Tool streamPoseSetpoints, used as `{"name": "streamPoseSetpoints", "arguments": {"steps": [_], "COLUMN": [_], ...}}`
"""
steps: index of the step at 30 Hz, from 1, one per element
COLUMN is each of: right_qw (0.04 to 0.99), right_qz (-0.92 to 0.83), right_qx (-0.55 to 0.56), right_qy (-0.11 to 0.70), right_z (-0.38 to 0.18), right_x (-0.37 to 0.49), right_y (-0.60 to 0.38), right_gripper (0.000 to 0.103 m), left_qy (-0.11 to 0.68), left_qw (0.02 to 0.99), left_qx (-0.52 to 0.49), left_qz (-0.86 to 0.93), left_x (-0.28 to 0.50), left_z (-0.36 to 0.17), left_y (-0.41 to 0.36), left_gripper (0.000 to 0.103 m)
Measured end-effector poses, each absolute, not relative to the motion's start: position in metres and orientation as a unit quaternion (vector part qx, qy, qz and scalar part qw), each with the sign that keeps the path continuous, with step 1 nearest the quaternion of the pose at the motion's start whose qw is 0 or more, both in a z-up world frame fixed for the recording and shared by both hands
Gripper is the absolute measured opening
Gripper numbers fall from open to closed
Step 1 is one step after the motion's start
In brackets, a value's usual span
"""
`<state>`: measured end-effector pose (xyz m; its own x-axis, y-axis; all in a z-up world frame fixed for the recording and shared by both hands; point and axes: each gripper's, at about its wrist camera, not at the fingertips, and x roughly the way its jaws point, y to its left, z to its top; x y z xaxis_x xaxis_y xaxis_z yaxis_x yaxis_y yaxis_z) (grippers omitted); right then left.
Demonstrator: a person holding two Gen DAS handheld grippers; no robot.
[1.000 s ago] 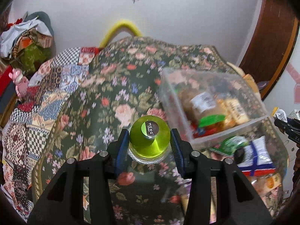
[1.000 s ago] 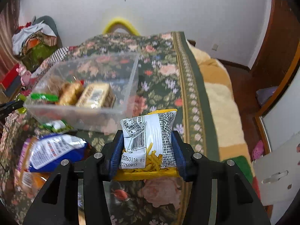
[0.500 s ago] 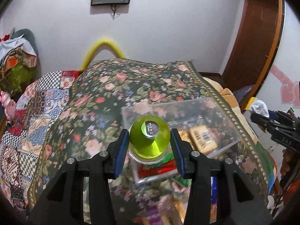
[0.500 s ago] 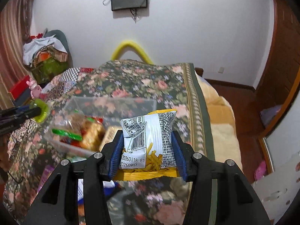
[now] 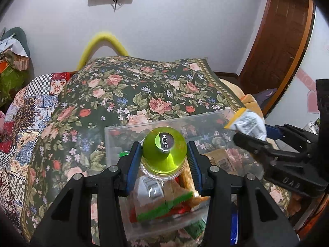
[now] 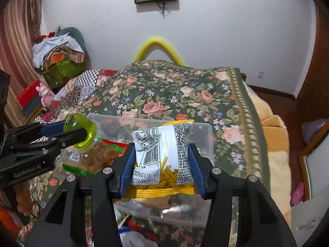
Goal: Organize snacks
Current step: 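Carry the bottle and snack bag into the clear box and open both tools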
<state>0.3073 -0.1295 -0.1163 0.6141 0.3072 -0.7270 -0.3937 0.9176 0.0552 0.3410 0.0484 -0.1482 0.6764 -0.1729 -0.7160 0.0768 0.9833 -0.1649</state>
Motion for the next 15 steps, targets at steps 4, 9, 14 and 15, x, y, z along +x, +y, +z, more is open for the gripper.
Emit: {"name": "streamPoseSetpoints", "arguments": {"steps": [4,9,14,15], "right_qw": [0.888,0.876,0.869,0.868], "right_qz": [0.196,0.191,0.188,0.189], "right_qx": [-0.059,-0.065,-0.07,-0.072], "right_qy": [0.413,0.439,0.452,0.454], "right_z": [-0.129,-0.147,-0.157,-0.159], "right_x": [0.322,0.337,0.343,0.342], "right_y": [-0.122,-0.117,-0.117,-0.116], "right_gripper": [0.047,0.047,0.047,0.047], "left_qy": [0.404,0.411,0.413,0.413], "left_qw": [0.911,0.907,0.907,0.907], "left_qx": [-0.052,-0.045,-0.039,-0.04], "left_qz": [-0.071,-0.076,-0.076,-0.074], "left_x": [0.355,0.369,0.374,0.373], "left_z": [-0.158,-0.166,-0.167,-0.168], "left_y": [0.043,0.04,0.038,0.039], "left_gripper": [0.045,0.025,0.025,0.025]}}
